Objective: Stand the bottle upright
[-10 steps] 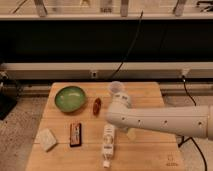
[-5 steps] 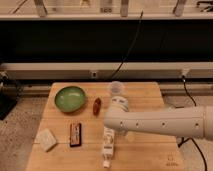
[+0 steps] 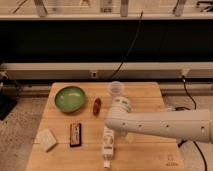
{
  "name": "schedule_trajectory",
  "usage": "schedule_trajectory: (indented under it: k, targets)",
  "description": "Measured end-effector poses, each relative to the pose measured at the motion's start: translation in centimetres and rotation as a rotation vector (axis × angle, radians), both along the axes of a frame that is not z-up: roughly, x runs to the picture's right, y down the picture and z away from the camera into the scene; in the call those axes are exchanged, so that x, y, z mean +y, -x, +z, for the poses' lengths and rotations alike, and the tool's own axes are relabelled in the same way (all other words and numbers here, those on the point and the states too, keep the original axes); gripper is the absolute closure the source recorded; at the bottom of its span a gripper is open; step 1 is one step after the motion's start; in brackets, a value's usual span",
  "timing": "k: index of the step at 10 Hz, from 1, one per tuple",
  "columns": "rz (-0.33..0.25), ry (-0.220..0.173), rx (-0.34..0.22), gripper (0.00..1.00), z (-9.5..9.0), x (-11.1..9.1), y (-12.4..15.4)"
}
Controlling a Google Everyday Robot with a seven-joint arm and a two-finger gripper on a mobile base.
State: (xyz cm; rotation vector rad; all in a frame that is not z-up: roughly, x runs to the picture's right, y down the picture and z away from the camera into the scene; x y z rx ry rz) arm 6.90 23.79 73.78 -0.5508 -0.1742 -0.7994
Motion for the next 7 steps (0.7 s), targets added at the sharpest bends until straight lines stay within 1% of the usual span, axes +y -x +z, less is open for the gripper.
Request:
schedule_trajectory:
  k: [2,4,6,7]
  targets:
    - [-0.014,0.018,-0.077,0.2,-1.7,0.9,1.0]
    - [-0.048,0.044,-0.154,0.2,-2.7,1.8,2.3]
    - [-0.127,0.075,-0.236,0.2,-3.2,2.8,4.0]
    - [-0.212,0.096,-0.291,0.2,-3.3,3.4,5.1]
